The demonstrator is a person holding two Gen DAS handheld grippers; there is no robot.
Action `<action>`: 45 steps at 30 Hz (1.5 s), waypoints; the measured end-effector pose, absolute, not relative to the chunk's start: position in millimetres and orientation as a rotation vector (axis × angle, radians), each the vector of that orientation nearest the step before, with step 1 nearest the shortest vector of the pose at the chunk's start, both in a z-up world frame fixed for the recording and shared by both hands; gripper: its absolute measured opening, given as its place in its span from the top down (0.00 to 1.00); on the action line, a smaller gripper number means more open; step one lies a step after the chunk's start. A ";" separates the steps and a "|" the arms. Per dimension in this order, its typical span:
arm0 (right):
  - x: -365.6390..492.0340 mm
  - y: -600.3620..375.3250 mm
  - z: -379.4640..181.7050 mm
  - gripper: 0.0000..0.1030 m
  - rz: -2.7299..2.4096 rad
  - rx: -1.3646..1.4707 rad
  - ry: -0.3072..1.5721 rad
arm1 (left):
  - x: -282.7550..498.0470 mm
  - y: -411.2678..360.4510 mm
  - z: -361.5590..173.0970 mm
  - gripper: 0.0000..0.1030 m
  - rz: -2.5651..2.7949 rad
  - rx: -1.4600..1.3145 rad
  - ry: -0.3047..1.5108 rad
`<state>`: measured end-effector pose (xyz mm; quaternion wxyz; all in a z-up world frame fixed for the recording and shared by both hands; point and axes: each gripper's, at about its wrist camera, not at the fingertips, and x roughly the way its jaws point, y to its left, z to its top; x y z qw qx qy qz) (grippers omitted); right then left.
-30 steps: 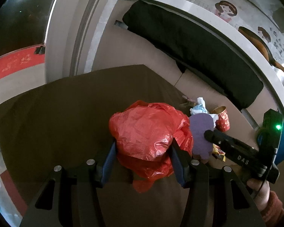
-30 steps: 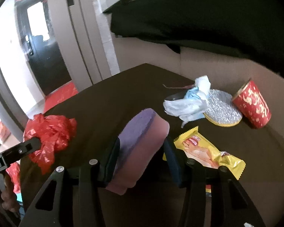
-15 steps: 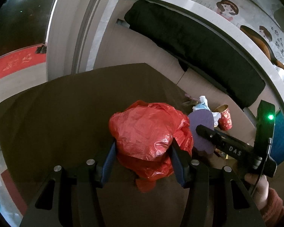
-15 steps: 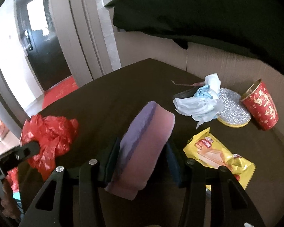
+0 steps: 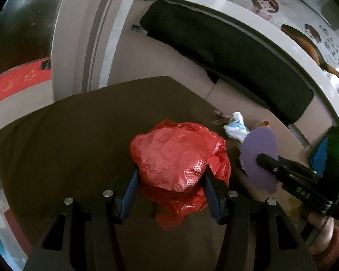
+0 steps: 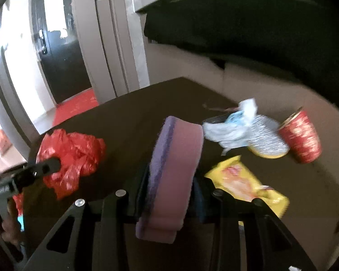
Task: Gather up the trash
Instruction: 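Lift the red bag with the left gripper while the right gripper carries the sponge toward the bin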
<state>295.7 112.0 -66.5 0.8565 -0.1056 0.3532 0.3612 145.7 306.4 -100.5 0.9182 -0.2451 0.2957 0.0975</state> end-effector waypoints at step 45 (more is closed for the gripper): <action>175.4 -273.4 78.9 0.68 0.181 -0.047 0.390 | 179.4 -79.6 52.7 0.47 -0.305 0.052 0.338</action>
